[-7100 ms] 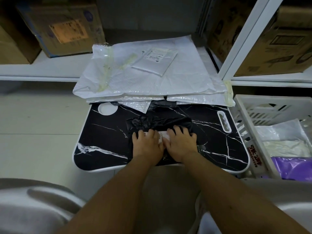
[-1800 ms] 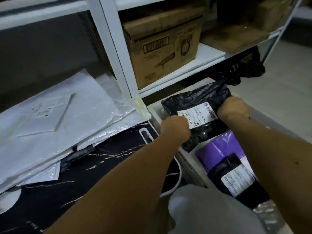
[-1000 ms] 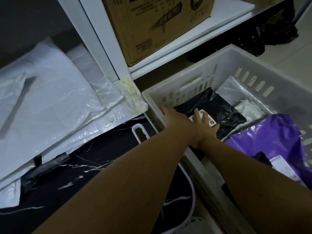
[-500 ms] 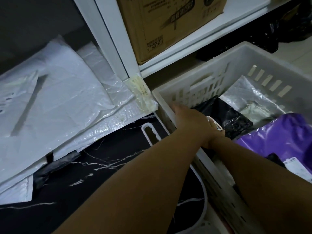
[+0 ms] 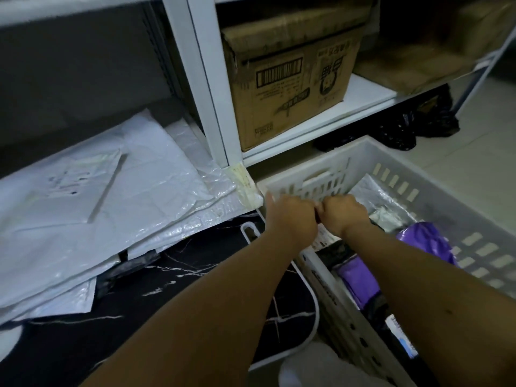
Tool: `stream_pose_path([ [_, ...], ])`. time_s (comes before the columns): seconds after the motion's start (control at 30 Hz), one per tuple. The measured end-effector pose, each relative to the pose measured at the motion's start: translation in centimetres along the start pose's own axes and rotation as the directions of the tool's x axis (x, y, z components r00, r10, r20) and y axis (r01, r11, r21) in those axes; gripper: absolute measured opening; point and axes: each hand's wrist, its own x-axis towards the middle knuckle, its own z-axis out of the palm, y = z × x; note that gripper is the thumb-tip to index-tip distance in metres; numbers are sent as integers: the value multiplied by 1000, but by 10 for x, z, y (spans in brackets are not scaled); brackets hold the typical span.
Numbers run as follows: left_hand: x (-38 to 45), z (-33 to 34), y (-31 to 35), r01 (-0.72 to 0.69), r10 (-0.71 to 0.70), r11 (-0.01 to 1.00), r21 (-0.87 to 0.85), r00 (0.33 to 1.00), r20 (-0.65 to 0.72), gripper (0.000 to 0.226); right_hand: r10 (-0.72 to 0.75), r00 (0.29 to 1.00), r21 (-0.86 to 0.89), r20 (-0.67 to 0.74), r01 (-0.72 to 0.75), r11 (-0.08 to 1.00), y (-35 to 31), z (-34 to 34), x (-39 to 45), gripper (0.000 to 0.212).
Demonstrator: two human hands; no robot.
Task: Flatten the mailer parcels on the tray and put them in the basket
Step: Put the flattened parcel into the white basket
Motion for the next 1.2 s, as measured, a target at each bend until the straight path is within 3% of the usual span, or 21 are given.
stream_pose_path([
  [0.23, -60, -43, -59, 104, -104, 995, -6, 991, -84, 28, -187, 982, -186, -35, 178, 966, -70, -69, -33, 21],
  [0.4, -108, -53, -129, 281, -282, 959, -21, 958, -46, 34, -343, 937, -222, 69, 349, 910, -141, -85, -51, 30],
  [0.5, -141, -51, -179, 445, -445, 894, -45, 895, 4, 35, -462, 884, -250, 76, 465, 849, -194, -76, -62, 30],
  [0.63, -185, -45, -239, 625, -624, 780, -29, 780, 47, 37, -603, 795, -144, 62, 605, 783, -270, -48, -80, 37],
  [0.73, -211, -34, -272, 708, -705, 706, -19, 706, 69, 37, -705, 705, -180, 72, 705, 686, -321, -23, -92, 42],
  [0.83, -229, -18, -293, 726, -724, 687, -32, 688, 46, 36, -755, 649, -256, 94, 749, 611, -363, -3, -102, 38],
  [0.93, -234, -8, -299, 695, -696, 718, -46, 718, -17, 36, -747, 654, -347, 121, 733, 585, -389, 10, -103, 40],
  [1.03, -234, -4, -299, 666, -671, 741, -88, 739, -56, 35, -693, 706, -394, 144, 684, 614, -399, 19, -100, 50],
  [1.2, -237, 1, -298, 654, -661, 750, -99, 747, -72, 38, -664, 744, -404, 75, 631, 662, -389, 23, -102, 59],
])
